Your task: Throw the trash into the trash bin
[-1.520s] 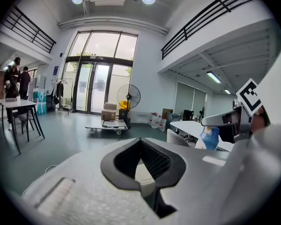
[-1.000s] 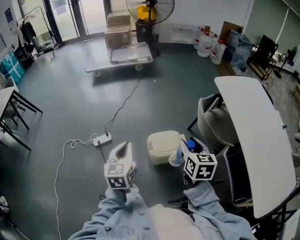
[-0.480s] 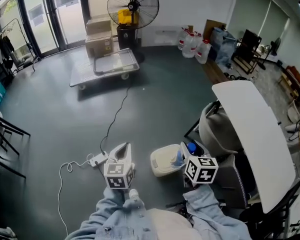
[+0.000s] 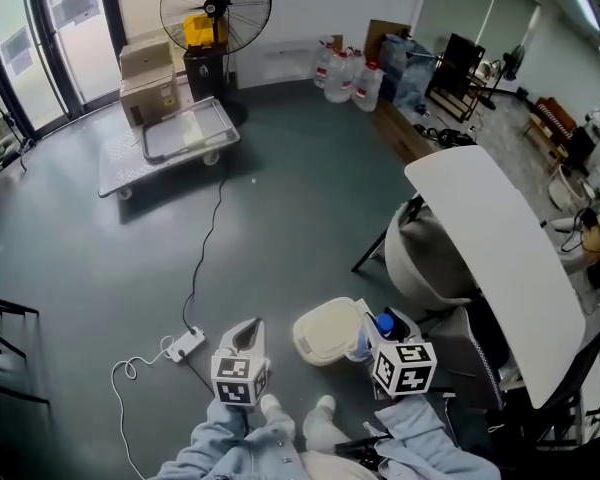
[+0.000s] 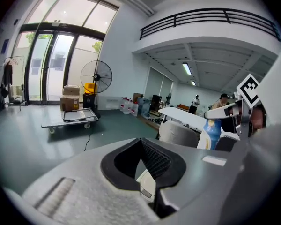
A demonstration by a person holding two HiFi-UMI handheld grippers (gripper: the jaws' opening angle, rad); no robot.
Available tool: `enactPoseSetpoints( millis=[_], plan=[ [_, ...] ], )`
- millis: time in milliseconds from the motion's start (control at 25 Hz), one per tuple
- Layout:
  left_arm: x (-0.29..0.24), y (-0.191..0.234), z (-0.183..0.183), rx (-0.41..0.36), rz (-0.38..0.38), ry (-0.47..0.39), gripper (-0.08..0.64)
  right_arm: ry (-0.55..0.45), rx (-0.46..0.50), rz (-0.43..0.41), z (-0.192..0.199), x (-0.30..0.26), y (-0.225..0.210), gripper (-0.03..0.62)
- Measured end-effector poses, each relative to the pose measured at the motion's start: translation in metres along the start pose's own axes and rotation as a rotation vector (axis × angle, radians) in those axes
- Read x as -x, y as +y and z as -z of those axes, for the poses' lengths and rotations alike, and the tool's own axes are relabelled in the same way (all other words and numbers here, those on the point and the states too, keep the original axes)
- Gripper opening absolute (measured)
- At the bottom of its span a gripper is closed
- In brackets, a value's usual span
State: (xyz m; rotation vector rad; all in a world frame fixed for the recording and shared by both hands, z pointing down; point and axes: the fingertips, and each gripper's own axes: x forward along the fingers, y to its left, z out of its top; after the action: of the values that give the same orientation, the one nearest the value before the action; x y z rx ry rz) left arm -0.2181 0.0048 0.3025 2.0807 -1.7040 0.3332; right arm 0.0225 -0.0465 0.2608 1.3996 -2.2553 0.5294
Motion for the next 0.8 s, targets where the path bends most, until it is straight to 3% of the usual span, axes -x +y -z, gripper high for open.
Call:
enactPoseSetpoints(
  millis=[280,640,800],
  plan=[
    [-0.033,-0.031,0.007,-0.083,0.1,0.045,0.009,-0.002,-0.012,0.044,0.004,-0.008,-0.044,0.192],
    [-0.091,-0.058,0.072,-0.045,0.132,0.158,0.009,0.035,-0.049,0.047,0.054,-0.037,-0.082,0.192],
    [-0.12,-0.06,0.105,-0.04,0.121,0.184,0.009,0.058,0.009,0.024,0.083,-0.057,-0.091,0.192]
  ],
)
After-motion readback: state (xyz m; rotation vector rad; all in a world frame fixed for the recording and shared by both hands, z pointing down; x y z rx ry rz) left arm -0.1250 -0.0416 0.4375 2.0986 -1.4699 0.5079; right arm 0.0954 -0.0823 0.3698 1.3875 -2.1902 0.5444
